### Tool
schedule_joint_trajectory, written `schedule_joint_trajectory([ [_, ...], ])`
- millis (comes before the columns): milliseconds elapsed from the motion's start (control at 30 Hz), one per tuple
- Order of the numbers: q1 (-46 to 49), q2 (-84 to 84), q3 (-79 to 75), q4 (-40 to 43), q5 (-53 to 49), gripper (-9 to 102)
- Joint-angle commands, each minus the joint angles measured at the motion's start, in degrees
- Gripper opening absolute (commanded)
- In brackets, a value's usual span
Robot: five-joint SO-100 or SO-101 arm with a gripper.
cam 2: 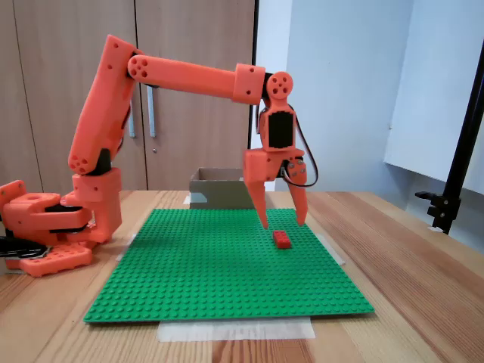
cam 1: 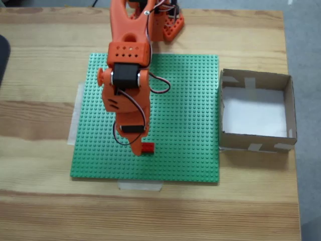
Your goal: Pick the red lego block and put it in the box.
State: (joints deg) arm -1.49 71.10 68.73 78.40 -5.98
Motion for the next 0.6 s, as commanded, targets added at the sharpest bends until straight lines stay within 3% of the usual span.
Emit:
schedule_joint_trajectory([
  [0, -0.53, 0.26, -2.2, -0.7, 0.88, 30],
  [567, -1.23, -3.16, -2.2, -3.69, 0.97, 29],
])
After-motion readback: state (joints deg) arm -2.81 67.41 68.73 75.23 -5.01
